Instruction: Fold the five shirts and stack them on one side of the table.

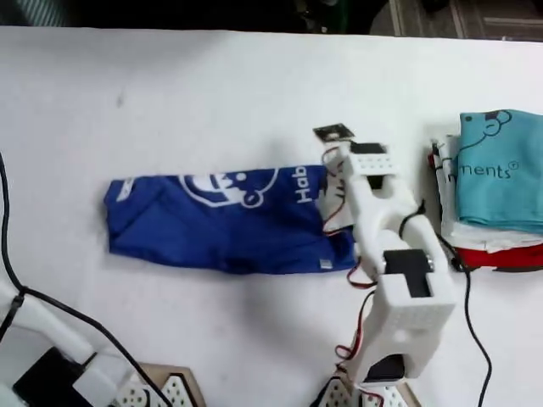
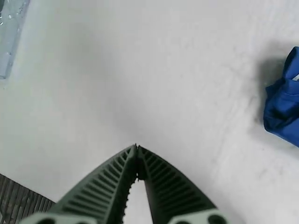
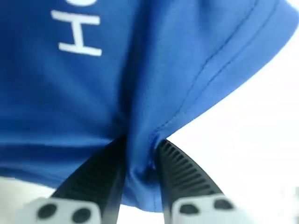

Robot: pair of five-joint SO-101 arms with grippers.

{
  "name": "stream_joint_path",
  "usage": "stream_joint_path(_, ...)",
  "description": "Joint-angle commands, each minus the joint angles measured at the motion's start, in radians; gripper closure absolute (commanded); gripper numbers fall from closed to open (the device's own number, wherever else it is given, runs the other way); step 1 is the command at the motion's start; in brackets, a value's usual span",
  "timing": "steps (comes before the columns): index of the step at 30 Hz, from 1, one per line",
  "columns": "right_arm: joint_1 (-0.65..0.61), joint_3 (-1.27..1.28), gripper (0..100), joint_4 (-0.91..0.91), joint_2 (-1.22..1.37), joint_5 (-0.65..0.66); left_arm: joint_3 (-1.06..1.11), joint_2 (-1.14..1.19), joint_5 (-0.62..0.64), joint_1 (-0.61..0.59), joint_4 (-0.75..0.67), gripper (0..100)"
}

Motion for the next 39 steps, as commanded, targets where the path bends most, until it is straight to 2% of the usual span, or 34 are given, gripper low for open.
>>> stream_joint_path(1,0.157,-0.032,98.0,0.008,-0.085,0.199,-0.002,-0.033,-0.009,0.01,-0.005,98)
stream_joint_path(4,0.242,-0.086,98.0,0.053,-0.111,0.315,-0.002,-0.035,-0.008,0.01,-0.005,98)
stream_joint_path(7,0.246,-0.158,97.9,0.151,-0.128,0.379,0.0,-0.035,-0.003,0.01,-0.005,98)
stream_joint_path(12,0.165,-0.258,97.9,0.311,-0.163,0.393,0.0,-0.035,-0.003,0.01,-0.008,98)
stream_joint_path(17,-0.01,-0.293,97.9,0.456,-0.249,0.387,0.0,-0.035,-0.003,0.01,-0.006,98)
stream_joint_path(20,-0.139,-0.288,97.9,0.458,-0.32,0.374,0.0,-0.035,-0.003,0.01,-0.009,98)
stream_joint_path(25,-0.375,-0.293,97.9,0.458,-0.351,0.249,-0.005,-0.035,-0.003,0.012,-0.012,98)
stream_joint_path(29,-0.522,-0.293,97.9,0.369,-0.349,0.166,0.0,-0.035,-0.003,0.012,-0.009,98)
stream_joint_path(34,-0.65,-0.293,97.9,0.245,-0.348,0.069,0.002,-0.035,-0.002,0.01,-0.005,98)
stream_joint_path(39,-0.719,-0.295,97.9,0.143,-0.285,0.017,0.002,-0.035,-0.002,0.01,-0.011,98)
